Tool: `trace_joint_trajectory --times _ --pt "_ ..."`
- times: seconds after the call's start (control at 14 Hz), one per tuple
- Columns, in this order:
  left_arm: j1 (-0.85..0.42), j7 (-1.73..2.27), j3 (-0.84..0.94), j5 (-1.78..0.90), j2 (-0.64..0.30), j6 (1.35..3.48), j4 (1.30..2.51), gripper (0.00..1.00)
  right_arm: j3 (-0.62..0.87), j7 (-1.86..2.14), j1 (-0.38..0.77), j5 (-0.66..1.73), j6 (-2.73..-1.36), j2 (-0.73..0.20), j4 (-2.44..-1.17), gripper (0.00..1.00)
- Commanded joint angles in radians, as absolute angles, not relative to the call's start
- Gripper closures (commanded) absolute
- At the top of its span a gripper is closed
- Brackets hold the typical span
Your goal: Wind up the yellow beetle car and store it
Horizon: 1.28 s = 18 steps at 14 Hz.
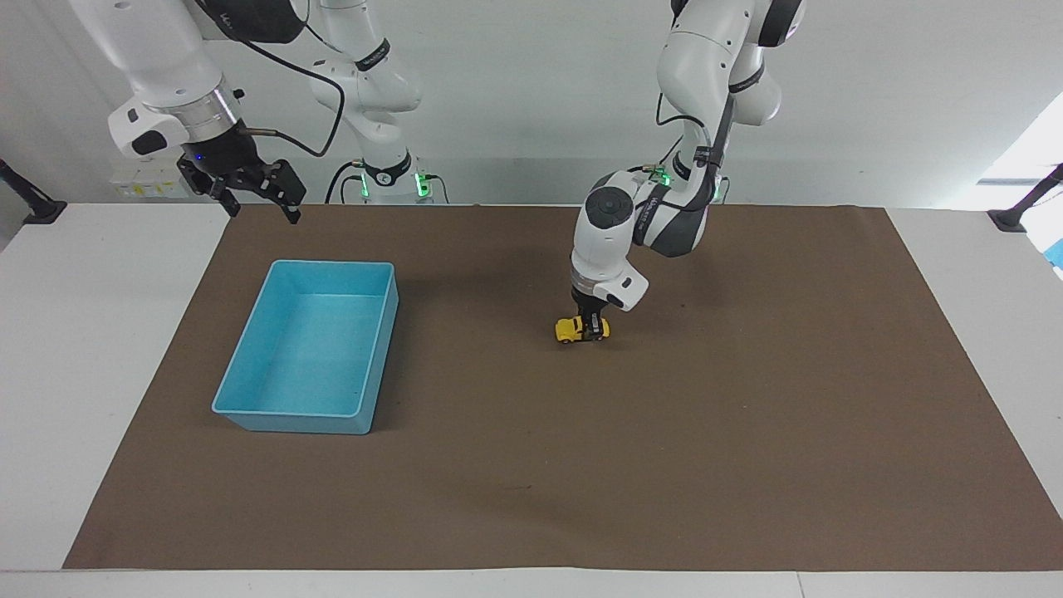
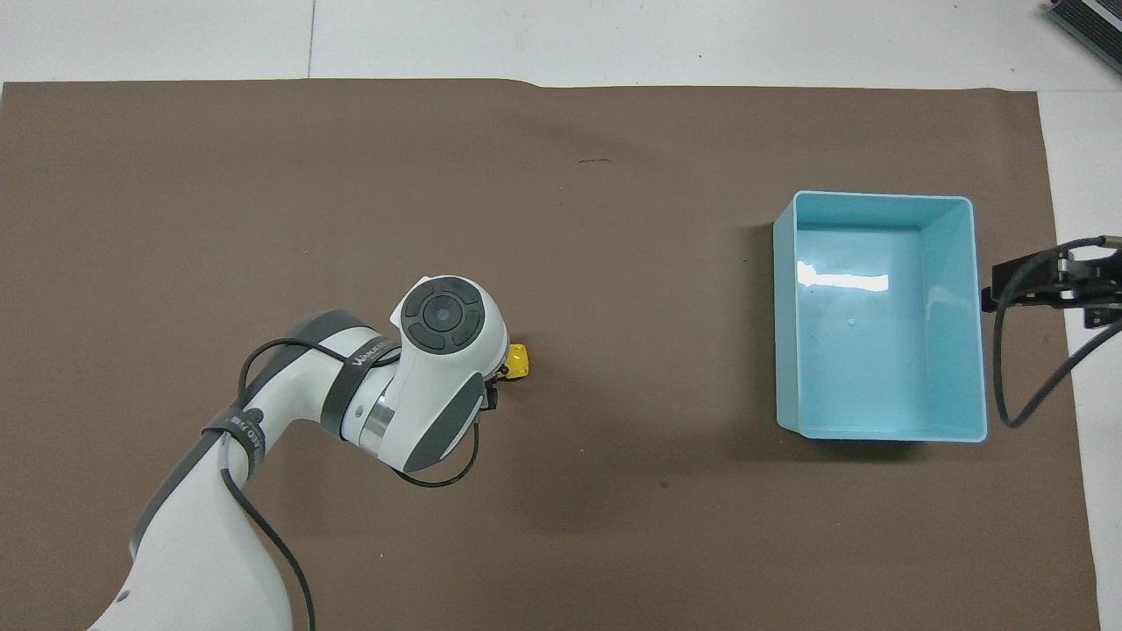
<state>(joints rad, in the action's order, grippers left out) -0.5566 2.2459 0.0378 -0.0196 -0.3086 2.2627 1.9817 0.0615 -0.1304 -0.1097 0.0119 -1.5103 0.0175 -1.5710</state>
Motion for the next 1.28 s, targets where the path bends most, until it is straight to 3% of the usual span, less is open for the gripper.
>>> trace_joint_trajectory --times 0.0,0.28,0.64,0.71,0.78,0.85,1.21 --pt "-0.485 2.197 0.026 -0.002 -0.305 2.367 2.087 1.0 0.069 -0.121 -0.118 0.025 -1.502 0.011 -1.557 0.0" --pt "-0.396 2.076 0.026 -0.002 -0.293 2.372 2.134 1.0 0.069 -0.121 -0.118 0.025 -1.502 0.011 -1.557 0.0" --pt "-0.373 2.051 0.026 -0.002 -0.288 2.359 2.138 1.0 0.069 -0.121 -0.118 0.025 -1.502 0.011 -1.557 0.0" --pt "-0.37 2.051 0.026 -0.002 -0.288 2.358 2.132 0.73 0.069 -0.121 -0.118 0.025 -1.502 0.011 -1.557 0.0" --pt "-0.37 2.059 0.025 -0.002 -0.276 2.353 2.117 0.12 0.069 -0.121 -0.118 0.025 -1.502 0.011 -1.557 0.0" --pt "-0.37 2.06 0.026 -0.002 -0.246 2.311 2.099 0.0 0.069 -0.121 -0.118 0.025 -1.502 0.011 -1.557 0.0" --pt "-0.387 2.079 0.032 -0.006 -0.176 2.174 2.037 0.0 0.069 -0.121 -0.118 0.025 -1.502 0.011 -1.557 0.0"
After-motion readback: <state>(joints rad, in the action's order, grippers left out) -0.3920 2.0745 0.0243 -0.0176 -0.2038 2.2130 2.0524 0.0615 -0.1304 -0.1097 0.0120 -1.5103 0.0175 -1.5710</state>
